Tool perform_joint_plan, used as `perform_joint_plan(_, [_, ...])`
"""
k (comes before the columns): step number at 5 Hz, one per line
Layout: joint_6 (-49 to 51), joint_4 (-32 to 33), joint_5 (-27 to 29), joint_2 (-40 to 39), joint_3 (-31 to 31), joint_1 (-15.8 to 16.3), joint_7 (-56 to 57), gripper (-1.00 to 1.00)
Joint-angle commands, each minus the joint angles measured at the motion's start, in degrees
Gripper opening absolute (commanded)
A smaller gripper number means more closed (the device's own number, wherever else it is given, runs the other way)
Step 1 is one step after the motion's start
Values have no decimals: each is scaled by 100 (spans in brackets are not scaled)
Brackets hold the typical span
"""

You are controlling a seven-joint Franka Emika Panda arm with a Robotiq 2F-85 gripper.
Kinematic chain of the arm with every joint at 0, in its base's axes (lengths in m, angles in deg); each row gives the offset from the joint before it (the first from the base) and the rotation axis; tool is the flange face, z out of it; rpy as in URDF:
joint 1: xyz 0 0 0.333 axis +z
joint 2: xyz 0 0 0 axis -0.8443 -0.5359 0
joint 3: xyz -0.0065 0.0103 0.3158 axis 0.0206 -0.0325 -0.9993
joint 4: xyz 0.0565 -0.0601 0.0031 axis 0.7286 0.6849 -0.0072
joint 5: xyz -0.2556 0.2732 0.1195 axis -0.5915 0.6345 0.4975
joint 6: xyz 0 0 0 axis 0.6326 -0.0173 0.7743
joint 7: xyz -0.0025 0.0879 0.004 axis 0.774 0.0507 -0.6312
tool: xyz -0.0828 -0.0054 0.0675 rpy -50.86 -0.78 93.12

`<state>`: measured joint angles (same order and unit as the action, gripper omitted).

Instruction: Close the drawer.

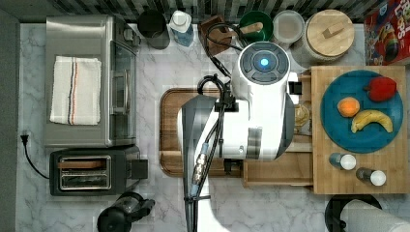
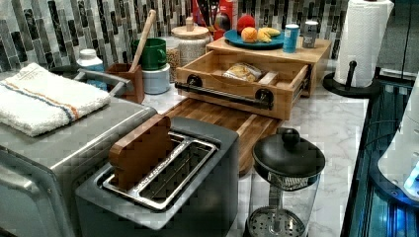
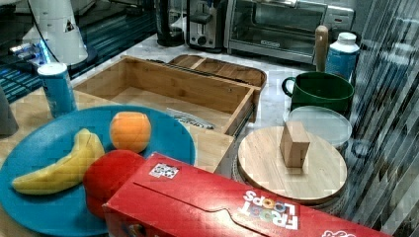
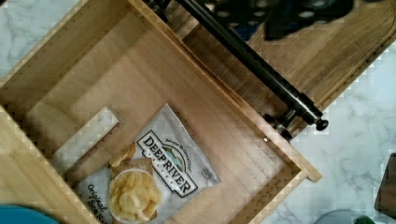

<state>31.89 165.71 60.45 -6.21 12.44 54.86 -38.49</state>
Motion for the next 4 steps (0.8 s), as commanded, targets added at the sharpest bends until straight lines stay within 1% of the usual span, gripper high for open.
perform_joint_plan(1, [-120, 653, 305, 468, -513, 407, 67, 100])
perform_joint_plan(2, [93, 508, 501, 318, -879, 305, 69, 100])
perform_joint_plan(3, [-156, 883, 616, 449, -932, 399, 241, -100])
perform_joint_plan(4, [-493, 1242, 573, 460, -985, 404, 708, -100])
